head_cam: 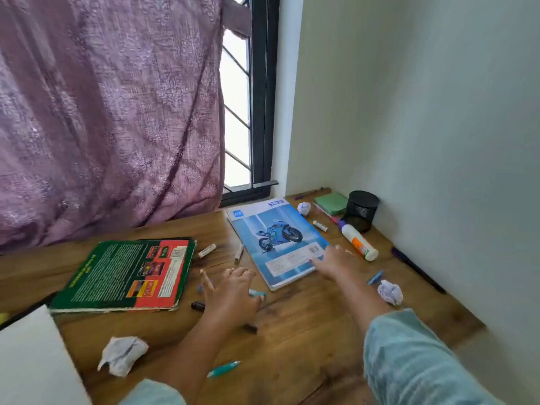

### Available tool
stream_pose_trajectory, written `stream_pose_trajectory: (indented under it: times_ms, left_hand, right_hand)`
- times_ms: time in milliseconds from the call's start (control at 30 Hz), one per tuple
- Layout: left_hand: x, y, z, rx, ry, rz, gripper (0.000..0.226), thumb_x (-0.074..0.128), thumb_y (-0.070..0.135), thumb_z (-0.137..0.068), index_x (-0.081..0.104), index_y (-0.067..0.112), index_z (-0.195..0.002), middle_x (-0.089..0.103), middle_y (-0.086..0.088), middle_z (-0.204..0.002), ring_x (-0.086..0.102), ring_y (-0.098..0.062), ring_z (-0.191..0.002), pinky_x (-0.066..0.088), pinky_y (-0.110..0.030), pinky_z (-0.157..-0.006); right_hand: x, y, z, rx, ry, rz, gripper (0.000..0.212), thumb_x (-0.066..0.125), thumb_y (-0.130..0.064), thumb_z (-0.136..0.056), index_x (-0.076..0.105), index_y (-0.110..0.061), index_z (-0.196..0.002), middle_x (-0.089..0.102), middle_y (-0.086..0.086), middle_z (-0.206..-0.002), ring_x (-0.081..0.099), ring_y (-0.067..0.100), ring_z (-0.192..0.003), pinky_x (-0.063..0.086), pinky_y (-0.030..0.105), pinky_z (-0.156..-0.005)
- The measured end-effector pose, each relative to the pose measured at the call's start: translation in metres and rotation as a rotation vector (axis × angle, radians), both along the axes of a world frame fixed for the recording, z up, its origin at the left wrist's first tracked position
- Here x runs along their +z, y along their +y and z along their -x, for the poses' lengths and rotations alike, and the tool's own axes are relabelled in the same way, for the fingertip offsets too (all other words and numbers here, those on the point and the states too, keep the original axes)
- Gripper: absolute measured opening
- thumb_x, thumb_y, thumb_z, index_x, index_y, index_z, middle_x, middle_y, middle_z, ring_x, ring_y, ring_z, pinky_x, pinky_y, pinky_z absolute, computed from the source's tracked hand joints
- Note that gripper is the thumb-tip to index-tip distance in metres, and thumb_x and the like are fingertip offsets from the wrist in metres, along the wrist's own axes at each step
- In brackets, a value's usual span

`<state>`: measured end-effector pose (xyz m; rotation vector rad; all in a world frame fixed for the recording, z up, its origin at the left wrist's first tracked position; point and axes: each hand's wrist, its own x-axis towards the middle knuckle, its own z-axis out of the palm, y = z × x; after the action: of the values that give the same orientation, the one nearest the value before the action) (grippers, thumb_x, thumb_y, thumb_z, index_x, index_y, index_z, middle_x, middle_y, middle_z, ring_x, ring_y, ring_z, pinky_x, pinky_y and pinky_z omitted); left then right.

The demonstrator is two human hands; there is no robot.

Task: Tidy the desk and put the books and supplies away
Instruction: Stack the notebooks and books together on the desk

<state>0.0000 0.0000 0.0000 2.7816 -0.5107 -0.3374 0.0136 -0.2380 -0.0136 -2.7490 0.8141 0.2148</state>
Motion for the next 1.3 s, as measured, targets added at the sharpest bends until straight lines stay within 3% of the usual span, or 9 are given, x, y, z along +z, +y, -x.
stream_pose_trajectory:
  times_ms: [267,400,533,633,700,767,933,1133,1300]
  left_hand:
    - [-0.015,-0.030,-0.012,0.006,0.047,-0.129,0.057,0.042,0.051,-0.094,0.027,0.035,-0.147,0.025,0.014,-0.155,0.008,-0.013,-0.146,-0.021,-0.064,-0.104]
    - [-0.018,-0.043,-0.009,-0.018,0.078,-0.167,0.055,0.040,0.053,-0.094,0.029,0.036,-0.145,0.026,0.013,-0.155,0.008,-0.016,-0.147,-0.024,-0.065,-0.101]
    - [-0.017,-0.051,-0.009,0.007,0.114,-0.124,0.054,0.032,0.056,-0.095,0.028,0.037,-0.146,0.026,0.012,-0.155,0.008,-0.016,-0.146,-0.025,-0.064,-0.103]
    - [-0.001,-0.061,-0.014,0.103,0.267,0.254,0.063,0.021,0.066,-0.092,0.027,0.035,-0.147,0.035,0.005,-0.151,0.020,-0.019,-0.144,-0.014,-0.055,-0.112]
    - [0.020,-0.069,-0.021,0.193,0.506,0.788,0.078,0.023,0.070,-0.081,0.034,0.026,-0.145,0.047,0.000,-0.142,0.045,-0.017,-0.127,0.024,-0.037,-0.115]
    - [0.044,-0.075,-0.024,0.245,0.673,1.138,0.076,0.023,0.073,-0.073,0.044,0.035,-0.136,0.049,0.000,-0.138,0.051,-0.022,-0.120,0.031,-0.037,-0.109]
    - [0.052,-0.065,-0.035,0.309,1.029,1.515,0.081,0.039,0.073,-0.083,0.076,0.002,-0.095,0.067,-0.020,-0.107,0.066,-0.032,-0.095,0.047,-0.045,-0.093]
    - [-0.013,-0.066,-0.037,0.509,0.605,1.187,0.040,0.059,0.019,-0.092,0.043,0.005,-0.127,0.065,-0.015,-0.117,0.066,-0.028,-0.099,0.055,-0.039,-0.080]
    - [-0.043,-0.076,-0.049,0.347,0.280,0.457,0.063,0.050,0.054,-0.090,0.041,0.011,-0.135,0.055,-0.011,-0.131,0.045,-0.032,-0.125,0.040,-0.041,-0.102]
  right_hand:
    - [-0.018,-0.020,-0.026,-0.063,0.061,-0.064,0.101,0.071,-0.061,-0.071,0.028,-0.007,-0.145,0.033,0.012,-0.148,0.038,0.028,-0.134,0.037,0.038,-0.106]
    - [-0.013,-0.026,-0.028,-0.132,-0.060,-0.186,0.080,0.082,-0.042,-0.068,0.046,-0.008,-0.131,0.047,0.013,-0.137,0.049,0.026,-0.124,0.042,0.032,-0.095]
    - [-0.006,-0.014,-0.028,-0.310,-0.580,-0.607,0.038,0.076,-0.023,-0.076,0.059,-0.009,-0.107,0.067,0.011,-0.106,0.064,0.028,-0.095,0.051,0.034,-0.076]
    - [0.020,0.010,-0.017,-0.288,-0.968,-0.752,0.017,0.067,-0.020,-0.082,0.055,-0.009,-0.085,0.064,0.009,-0.085,0.064,0.024,-0.079,0.053,0.034,-0.064]
    - [0.041,0.031,-0.002,-0.145,-1.186,-0.629,0.013,0.065,-0.011,-0.083,0.053,-0.010,-0.078,0.058,0.006,-0.078,0.054,0.007,-0.073,0.049,0.020,-0.068]
    - [0.056,0.051,0.015,0.091,-1.335,-0.431,0.008,0.064,0.000,-0.083,0.058,-0.005,-0.080,0.054,0.002,-0.074,0.046,-0.004,-0.069,0.036,0.003,-0.063]
    - [0.037,0.068,0.049,0.579,-1.234,-0.174,0.024,0.052,-0.006,-0.080,0.062,-0.014,-0.101,0.057,0.003,-0.089,0.049,0.012,-0.085,0.040,0.017,-0.075]
    - [-0.016,0.062,0.082,0.643,-0.967,-0.018,0.020,0.046,-0.014,-0.081,0.057,-0.023,-0.095,0.053,-0.008,-0.103,0.055,0.015,-0.095,0.051,0.026,-0.065]
    - [-0.041,0.062,0.084,0.604,-0.711,0.047,0.043,0.038,-0.014,-0.078,0.066,-0.026,-0.109,0.070,-0.001,-0.107,0.067,0.023,-0.100,0.057,0.027,-0.073]
